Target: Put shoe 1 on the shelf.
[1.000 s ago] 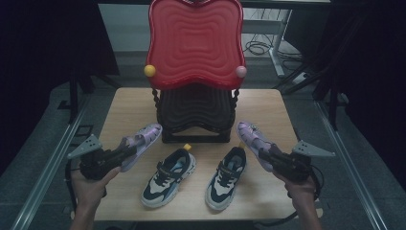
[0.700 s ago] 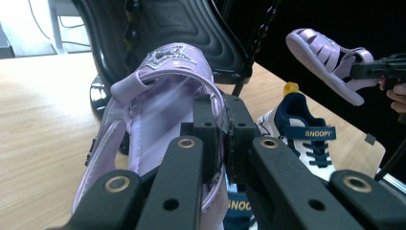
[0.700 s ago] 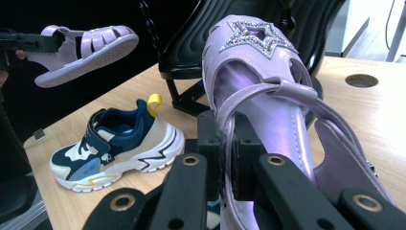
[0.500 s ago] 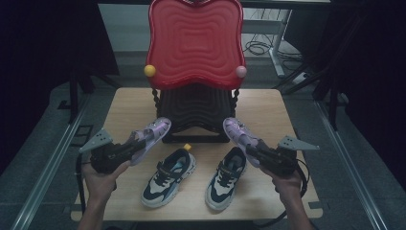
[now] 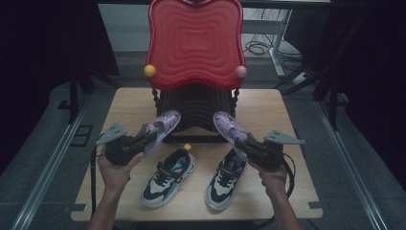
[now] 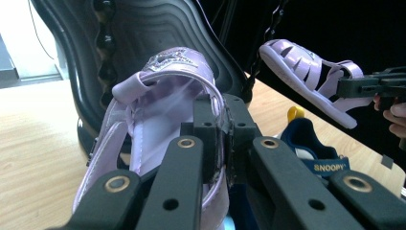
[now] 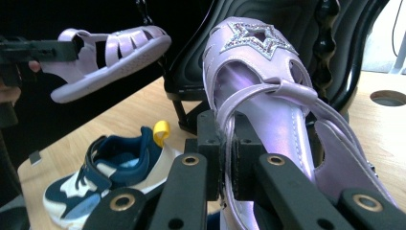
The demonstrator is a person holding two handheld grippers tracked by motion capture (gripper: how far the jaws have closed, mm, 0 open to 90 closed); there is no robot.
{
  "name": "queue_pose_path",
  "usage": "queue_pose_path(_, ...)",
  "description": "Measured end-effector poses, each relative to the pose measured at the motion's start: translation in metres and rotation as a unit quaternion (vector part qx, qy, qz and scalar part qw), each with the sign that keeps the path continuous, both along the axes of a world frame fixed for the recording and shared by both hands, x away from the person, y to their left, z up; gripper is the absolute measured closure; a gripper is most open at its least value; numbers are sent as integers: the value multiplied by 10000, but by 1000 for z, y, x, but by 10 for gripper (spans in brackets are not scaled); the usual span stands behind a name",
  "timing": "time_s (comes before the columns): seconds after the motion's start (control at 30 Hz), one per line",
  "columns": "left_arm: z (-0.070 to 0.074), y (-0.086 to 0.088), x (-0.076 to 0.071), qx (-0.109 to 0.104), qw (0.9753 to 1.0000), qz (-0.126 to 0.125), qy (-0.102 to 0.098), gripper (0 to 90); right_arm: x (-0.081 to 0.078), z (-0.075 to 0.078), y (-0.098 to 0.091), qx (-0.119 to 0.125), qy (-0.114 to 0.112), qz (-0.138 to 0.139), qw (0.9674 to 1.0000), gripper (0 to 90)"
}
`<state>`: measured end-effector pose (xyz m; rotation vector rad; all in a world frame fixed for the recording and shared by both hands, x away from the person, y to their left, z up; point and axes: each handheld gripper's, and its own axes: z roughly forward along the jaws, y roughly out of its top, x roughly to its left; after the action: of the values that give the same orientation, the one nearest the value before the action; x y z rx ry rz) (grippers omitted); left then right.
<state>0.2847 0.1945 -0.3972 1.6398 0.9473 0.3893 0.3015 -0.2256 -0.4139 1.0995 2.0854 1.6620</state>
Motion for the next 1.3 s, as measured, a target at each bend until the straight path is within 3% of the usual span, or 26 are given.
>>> queue_pose_path(0.33,0,-19,16,118,9998,61,-132,853,15,0,24,92,-1,-49,9999,848)
queue_pose_path(0.6,-2,-27,25,175,9994,185,-246,851,26,-2,39,72,-69,-246,9996,848)
queue_pose_path(1.03,-6,-45,38,490,9973,316,-436,850,38,-6,60,63,-121,-557,9984,848)
queue_pose_path(1.3,-6,-54,48,521,9959,436,-603,850,46,-4,76,13,-312,-756,9967,848)
